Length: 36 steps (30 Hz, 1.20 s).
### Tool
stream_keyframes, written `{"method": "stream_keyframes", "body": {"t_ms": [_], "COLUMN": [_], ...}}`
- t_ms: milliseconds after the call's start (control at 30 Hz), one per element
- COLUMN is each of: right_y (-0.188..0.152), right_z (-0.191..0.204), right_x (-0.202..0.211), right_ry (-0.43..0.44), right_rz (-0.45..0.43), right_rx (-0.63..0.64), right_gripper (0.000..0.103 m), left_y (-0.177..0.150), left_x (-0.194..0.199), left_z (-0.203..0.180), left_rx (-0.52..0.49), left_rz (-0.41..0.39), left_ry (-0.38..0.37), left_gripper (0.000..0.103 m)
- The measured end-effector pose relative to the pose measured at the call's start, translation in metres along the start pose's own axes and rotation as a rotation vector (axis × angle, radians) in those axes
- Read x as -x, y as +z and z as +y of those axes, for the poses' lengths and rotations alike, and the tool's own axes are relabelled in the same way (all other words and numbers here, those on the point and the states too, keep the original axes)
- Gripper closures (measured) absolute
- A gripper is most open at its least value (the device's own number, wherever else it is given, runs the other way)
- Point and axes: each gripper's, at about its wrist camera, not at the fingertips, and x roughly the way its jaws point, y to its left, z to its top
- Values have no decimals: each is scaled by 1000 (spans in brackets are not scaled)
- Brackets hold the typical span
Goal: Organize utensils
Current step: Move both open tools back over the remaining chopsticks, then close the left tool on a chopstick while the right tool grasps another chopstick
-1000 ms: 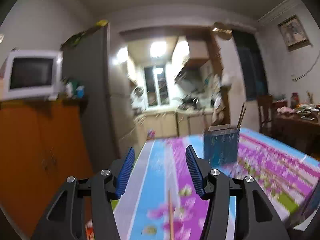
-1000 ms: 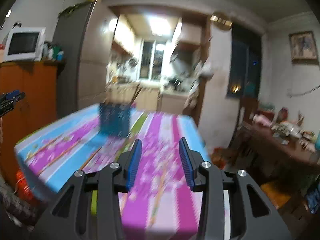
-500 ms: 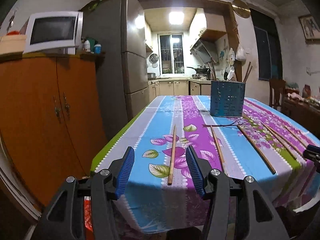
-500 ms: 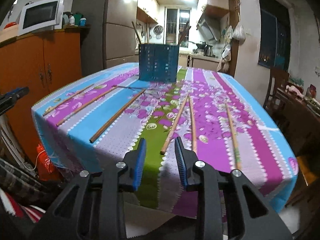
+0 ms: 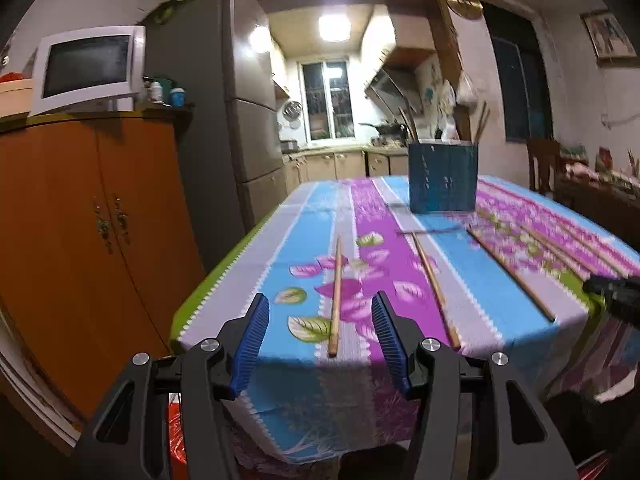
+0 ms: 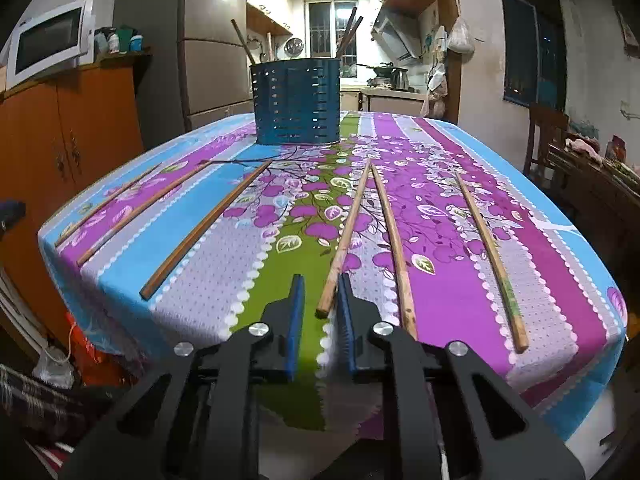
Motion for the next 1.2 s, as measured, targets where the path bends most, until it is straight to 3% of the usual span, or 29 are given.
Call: {"method": "stream_keyframes", "body": {"t_ms": [233, 300, 567, 733, 1200], "right_y": [1, 2, 2, 0, -9], "right_z": [2, 3, 6, 6, 13], "right_x": [-2, -2, -3, -3, 2], "right_ry": [-10, -16, -38, -50, -83], "right_rz": [-8, -6, -7, -16, -73], "right_rx": [-12, -7, -13, -23, -15], "right_gripper": [96, 96, 96, 96, 98], "left_y": [-20, -25, -36, -39, -39], "left_x": [-37, -44, -54, -53, -54], "left_z": [2, 3, -1, -5, 1], "left_rx": [-5, -6, -75, -118, -55], "left_rz": [80, 96, 90, 66, 65], "left_ry": [-53, -70, -72, -87, -128], "left_gripper": [66, 79, 84, 93, 95]}}
